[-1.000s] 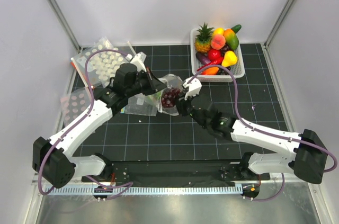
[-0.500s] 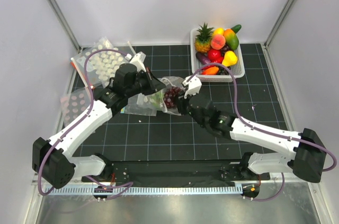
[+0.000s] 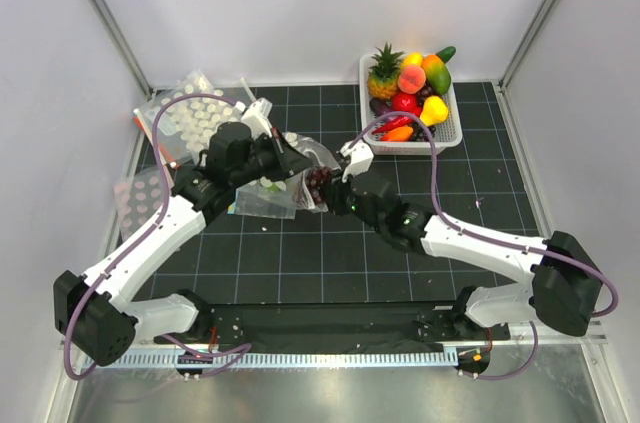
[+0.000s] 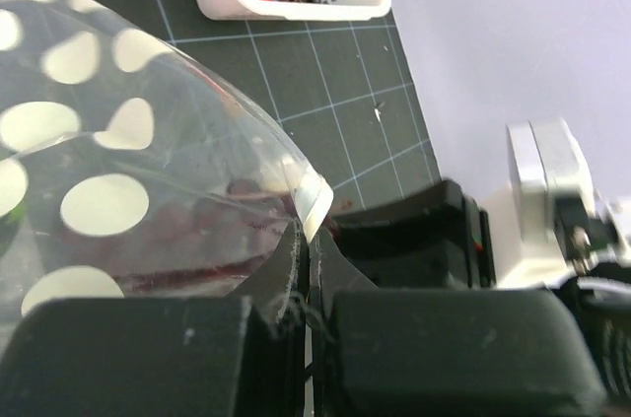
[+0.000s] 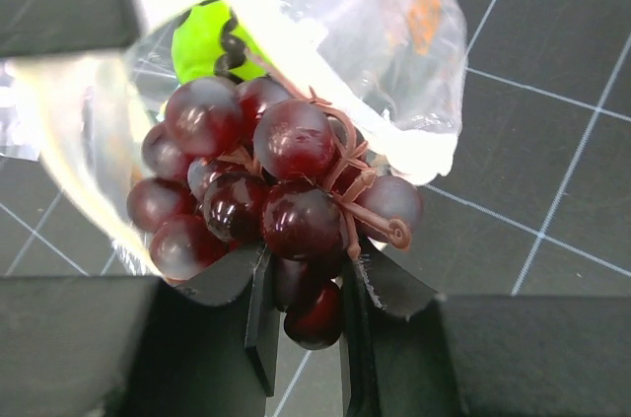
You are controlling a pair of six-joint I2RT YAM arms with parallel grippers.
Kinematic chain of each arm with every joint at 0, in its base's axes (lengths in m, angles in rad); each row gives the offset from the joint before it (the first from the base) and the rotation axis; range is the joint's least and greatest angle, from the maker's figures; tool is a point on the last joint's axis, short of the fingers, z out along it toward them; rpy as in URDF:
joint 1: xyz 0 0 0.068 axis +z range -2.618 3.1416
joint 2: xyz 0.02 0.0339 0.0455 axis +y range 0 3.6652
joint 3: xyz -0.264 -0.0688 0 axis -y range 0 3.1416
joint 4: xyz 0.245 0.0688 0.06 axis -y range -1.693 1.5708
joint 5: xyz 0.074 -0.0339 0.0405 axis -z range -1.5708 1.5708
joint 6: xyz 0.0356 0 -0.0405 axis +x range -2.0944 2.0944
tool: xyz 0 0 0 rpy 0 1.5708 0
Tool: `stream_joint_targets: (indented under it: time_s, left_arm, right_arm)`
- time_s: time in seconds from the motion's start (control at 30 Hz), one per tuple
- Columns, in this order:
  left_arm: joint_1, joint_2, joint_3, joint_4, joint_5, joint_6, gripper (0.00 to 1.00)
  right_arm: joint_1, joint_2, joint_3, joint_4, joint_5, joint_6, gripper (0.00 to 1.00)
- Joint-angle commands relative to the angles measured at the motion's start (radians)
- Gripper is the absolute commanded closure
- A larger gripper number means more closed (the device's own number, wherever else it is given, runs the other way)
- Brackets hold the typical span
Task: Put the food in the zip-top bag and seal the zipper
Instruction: Place the fake fruit in the zipper food storage bag.
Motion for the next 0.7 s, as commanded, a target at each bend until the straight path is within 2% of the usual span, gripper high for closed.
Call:
stream_joint_targets:
  time_s: [0.0, 0.27, 0.47, 0.67]
  left_arm:
    - [0.001, -0.036, 0.000, 0.084, 0.080, -0.019, 1.00]
    - [-0.001, -0.047, -0.015, 0.101, 0.139, -0.036, 1.00]
    - [-0.001, 0.010, -0.006, 0.084, 0.064, -0.004, 1.00]
    - [-0.001, 0.050, 0.000, 0.109, 0.156, -0.022, 1.00]
  right_arm:
    - [-0.044, 0.006, 0.001, 0.108, -0.104, 0.050, 0.94]
    - [-0.096, 0.009, -0.008, 0.125, -0.179, 0.041, 0.94]
    - [-0.078, -0.031, -0.022, 0.155, -0.279, -0.016, 0.94]
    - [-0.066, 0.055, 0.015, 0.180, -0.316, 0.004, 0.94]
